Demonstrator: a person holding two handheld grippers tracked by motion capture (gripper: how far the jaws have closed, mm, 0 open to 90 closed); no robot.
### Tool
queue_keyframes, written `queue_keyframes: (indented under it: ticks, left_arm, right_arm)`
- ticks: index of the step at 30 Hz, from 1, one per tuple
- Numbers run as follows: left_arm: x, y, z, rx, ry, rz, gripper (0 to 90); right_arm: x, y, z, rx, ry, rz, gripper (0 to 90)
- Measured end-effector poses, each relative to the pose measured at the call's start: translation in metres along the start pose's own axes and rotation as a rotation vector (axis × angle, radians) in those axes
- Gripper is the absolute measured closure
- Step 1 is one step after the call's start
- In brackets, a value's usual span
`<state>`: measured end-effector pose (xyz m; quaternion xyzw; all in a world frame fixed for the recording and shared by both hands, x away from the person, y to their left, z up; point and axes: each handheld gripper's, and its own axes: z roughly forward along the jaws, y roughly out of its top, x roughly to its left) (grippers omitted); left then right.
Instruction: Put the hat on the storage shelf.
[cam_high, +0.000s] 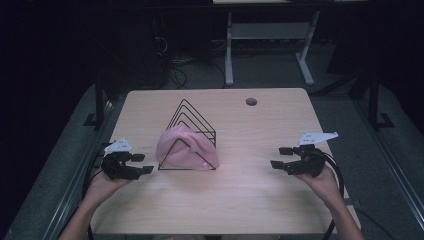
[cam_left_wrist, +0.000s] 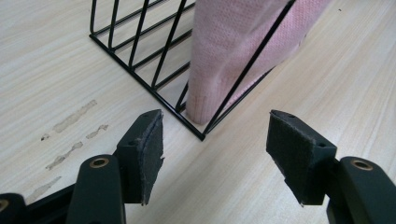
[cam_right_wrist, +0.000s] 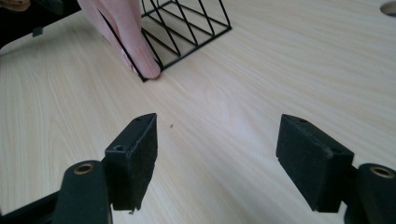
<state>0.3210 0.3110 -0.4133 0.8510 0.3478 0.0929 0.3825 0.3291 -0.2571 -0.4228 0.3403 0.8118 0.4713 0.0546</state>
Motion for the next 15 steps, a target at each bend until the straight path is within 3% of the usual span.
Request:
queue_keyframes:
  ticks: [5, 10, 15]
  left_arm:
    - [-0.005, -0.004, 0.0, -0.001, 0.011, 0.02, 35.6]
    - [-0.01, -0.008, 0.0, -0.025, 0.025, -0.006, 33.4]
    - [-0.014, -0.022, -0.003, -0.099, 0.044, -0.052, 32.5]
  right_arm:
    - [-0.001, -0.014, -0.009, -0.004, -0.015, 0.019, 28.6]
    - [0.001, -0.027, -0.016, 0.011, -0.033, 0.034, 27.0]
    - [0.01, -0.039, -0.022, 0.019, -0.061, 0.035, 24.3]
